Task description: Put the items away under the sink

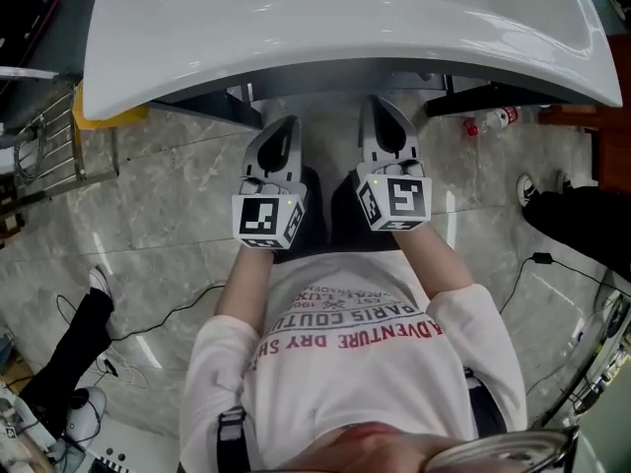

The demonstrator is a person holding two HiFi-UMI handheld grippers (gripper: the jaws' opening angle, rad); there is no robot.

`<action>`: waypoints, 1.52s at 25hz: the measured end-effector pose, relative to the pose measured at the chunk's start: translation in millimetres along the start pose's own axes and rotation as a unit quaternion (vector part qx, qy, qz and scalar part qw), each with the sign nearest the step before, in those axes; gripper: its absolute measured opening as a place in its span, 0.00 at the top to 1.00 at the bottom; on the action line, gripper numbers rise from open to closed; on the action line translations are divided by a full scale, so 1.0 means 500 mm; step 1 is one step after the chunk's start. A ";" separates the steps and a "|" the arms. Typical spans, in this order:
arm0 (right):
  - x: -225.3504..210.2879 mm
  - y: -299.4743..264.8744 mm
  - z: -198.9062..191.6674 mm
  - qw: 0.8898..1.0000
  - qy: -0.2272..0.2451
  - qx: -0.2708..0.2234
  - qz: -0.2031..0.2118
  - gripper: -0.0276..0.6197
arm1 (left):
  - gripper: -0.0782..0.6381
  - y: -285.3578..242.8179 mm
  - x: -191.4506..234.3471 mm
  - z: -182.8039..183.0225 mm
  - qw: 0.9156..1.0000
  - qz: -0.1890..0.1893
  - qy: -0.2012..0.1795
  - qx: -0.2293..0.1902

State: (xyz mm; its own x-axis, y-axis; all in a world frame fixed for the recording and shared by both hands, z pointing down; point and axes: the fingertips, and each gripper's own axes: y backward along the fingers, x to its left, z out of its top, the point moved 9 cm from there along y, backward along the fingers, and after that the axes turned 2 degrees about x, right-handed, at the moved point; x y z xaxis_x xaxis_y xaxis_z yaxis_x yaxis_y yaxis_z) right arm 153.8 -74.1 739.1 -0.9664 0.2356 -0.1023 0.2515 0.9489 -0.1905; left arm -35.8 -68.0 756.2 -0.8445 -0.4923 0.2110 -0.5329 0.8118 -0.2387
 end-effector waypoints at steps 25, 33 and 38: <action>0.147 0.433 0.812 0.999 0.028 -0.007 0.036 0.92 | 0.85 0.407 -0.343 0.803 0.999 0.005 -0.032 -0.035; 0.161 0.523 0.863 0.998 0.030 -0.007 0.056 0.92 | 0.85 0.491 -0.401 0.833 0.997 0.007 -0.026 -0.069; 0.163 0.557 0.872 0.997 0.039 -0.012 0.058 0.92 | 0.85 0.517 -0.423 0.830 0.997 0.012 -0.035 -0.067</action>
State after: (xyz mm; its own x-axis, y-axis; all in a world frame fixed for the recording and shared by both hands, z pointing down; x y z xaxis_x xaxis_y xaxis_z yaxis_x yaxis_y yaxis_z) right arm 168.0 118.1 252.1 -0.9323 0.3588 -0.0465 0.3615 0.9187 -0.1589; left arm -17.2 116.0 256.6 -0.8609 -0.4894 0.1388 -0.5047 0.8559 -0.1125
